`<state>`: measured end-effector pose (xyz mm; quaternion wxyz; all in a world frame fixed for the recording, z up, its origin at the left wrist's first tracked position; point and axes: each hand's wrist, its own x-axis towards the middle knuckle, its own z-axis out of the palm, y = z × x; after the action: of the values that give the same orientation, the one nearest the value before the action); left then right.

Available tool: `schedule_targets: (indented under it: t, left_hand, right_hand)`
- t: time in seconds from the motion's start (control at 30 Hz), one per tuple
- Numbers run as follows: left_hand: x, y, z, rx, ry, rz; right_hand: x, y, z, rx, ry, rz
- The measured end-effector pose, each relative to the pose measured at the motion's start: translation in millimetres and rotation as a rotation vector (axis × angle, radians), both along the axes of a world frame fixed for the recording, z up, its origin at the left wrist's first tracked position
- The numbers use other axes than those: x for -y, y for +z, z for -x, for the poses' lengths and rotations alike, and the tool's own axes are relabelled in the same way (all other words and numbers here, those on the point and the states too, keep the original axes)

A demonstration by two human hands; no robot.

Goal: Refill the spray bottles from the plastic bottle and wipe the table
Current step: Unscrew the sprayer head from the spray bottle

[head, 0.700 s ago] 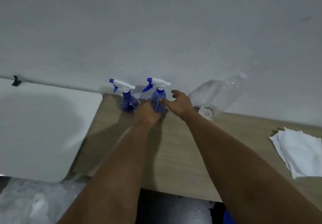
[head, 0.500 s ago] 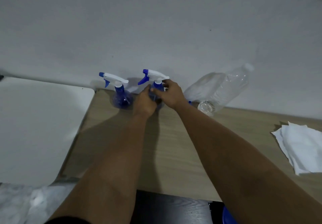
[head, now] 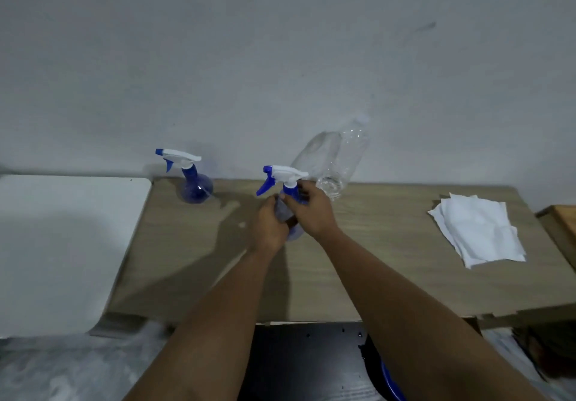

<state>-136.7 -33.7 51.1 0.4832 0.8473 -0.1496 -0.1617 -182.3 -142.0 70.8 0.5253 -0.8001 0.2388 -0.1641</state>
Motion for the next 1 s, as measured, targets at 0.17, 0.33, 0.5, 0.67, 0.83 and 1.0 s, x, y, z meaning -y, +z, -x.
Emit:
schedule_targets:
  t: [0.17,0.33,0.5,0.67,0.83,1.0]
  left_hand:
    - [7.1,-10.8,44.8,-0.033,-0.073,-0.049]
    - [14.3,-30.0,62.1,-0.044,-0.071,-0.040]
    - [17.3,-34.8,59.4,-0.079,-0.060,-0.028]
    - [17.0,-39.9,61.3,-0.101,-0.039,0.012]
    - [18.2,-50.7,62.0,-0.082,-0.041,-0.028]
    - [19.1,-58.3,61.4,-0.079,0.000,-0.076]
  right_hand:
    - [15.4,-15.3,52.7,-0.008,-0.045,-0.024]
    - [25.2,-31.0,73.9,-0.019,-0.040,-0.073]
    - [24.2,-42.7,77.9,0.078,-0.064,-0.130]
    - [18.5,-42.7,78.3,0.107,-0.086,-0.231]
    - [16.4,-39.1,80.2,0.123,-0.068,-0.229]
    - [24.4,-34.7,84.1,0.074,0.024,-0.192]
